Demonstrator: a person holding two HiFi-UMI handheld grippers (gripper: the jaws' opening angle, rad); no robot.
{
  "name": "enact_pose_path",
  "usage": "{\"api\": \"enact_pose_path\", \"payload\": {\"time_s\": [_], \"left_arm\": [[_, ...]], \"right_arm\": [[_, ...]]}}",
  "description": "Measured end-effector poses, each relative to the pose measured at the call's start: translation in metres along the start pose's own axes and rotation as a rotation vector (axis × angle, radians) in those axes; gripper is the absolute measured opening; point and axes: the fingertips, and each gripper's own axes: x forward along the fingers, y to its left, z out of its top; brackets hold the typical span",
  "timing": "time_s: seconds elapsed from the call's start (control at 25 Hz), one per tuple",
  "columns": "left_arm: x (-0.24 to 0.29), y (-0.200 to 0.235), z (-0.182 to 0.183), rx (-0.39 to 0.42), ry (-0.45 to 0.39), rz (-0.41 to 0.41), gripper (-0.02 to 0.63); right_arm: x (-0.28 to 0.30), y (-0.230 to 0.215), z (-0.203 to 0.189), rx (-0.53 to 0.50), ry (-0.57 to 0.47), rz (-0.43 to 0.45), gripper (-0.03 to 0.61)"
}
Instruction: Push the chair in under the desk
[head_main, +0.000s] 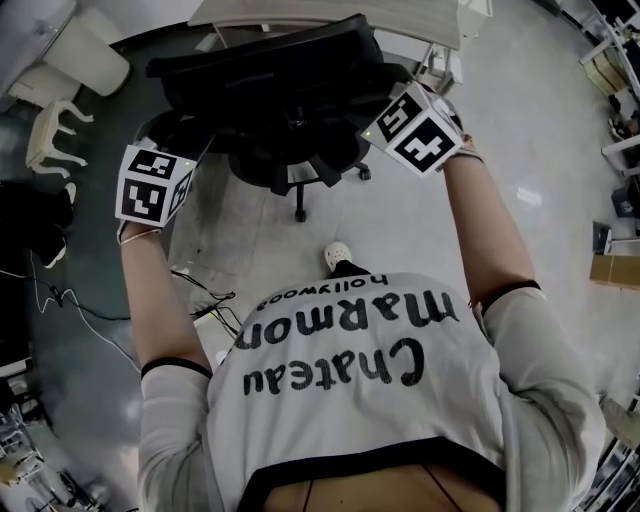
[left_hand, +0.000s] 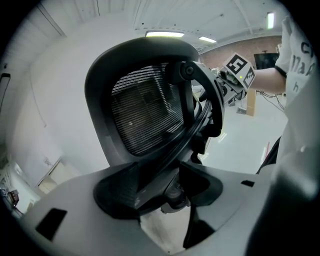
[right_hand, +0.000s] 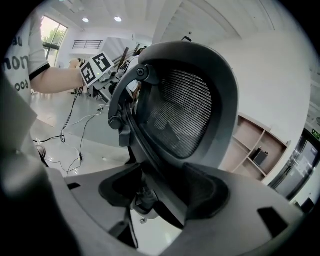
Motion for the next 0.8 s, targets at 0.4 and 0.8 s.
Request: {"api": "enact_pose_path", "payload": {"time_s": [0.4, 0.8], "left_arm": [[0.015, 0.02, 0.003, 0.002, 0.025, -0.029, 0.255], [0.026, 0.036, 0.001, 0.01, 0.031, -0.036, 0.256]], "right_arm": [[0.01, -0.01, 0.009, -0.004, -0.037, 0.015, 0.253], [0.016, -0.001, 0.017, -0.058, -0.065, 0.029, 0.254]]}}
